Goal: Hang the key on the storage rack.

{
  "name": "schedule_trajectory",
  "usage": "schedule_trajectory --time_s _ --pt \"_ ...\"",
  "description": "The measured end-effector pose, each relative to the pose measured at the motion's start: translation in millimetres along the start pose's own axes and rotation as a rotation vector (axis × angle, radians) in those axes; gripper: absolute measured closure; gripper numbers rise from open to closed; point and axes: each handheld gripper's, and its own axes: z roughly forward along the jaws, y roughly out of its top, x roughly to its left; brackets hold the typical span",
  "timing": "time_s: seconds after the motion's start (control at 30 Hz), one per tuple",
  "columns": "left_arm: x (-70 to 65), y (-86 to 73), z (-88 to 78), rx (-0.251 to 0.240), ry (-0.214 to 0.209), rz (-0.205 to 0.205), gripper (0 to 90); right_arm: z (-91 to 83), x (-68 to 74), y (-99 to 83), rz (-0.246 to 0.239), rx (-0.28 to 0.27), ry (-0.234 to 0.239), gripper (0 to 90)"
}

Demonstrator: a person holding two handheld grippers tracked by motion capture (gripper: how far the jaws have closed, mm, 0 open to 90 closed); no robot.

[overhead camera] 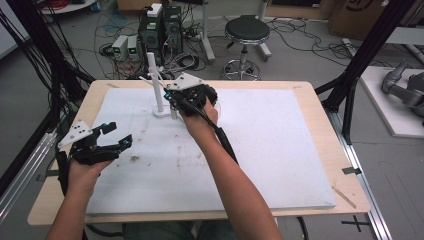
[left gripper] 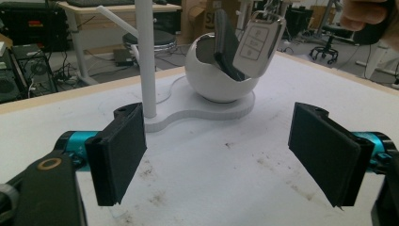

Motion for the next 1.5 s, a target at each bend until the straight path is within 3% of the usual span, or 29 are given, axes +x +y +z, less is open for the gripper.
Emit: schedule_trajectory --time_s 0.2,0.3,0.47,0.6,0.73,0.9,1.2,1.5 --pt "0.9 -0.7 -0.1 0.002 0.005 0.000 19.5 18.4 1.8 -0.7 0.000 0.023 -0.005 83.2" --pt "1.2 -0.7 0.1 0.001 0.005 0.000 19.5 25.2 3.4 2.5 -0.024 0.028 -0.011 83.3" --pt "1.9 -0.7 -1.1 0.002 0.006 -0.001 19.5 36.5 5.7 3.0 -0.044 0.077 -0.032 83.2" --pt "2.8 -0.6 -2.3 -0.002 0.007 -0.002 19.5 42.4 4.8 -1.6 -0.052 0.123 -0.041 83.2" --pt "3.4 -0.6 -2.9 -0.001 0.008 -0.002 19.5 43.7 4.6 -2.2 -0.051 0.119 -0.052 82.7" --pt "3.4 -0.6 -2.6 0.000 0.007 -0.002 19.5 43.1 4.9 -2.1 -0.040 0.117 -0.068 71.0" --pt "2.5 -0.3 -2.1 0.001 0.004 0.001 19.5 25.9 -0.8 0.2 -0.013 0.081 -0.072 63.2" --pt "3.6 -0.5 -3.0 0.003 0.012 0.002 19.5 -23.0 -25.8 -25.4 0.054 0.029 -0.083 51.6"
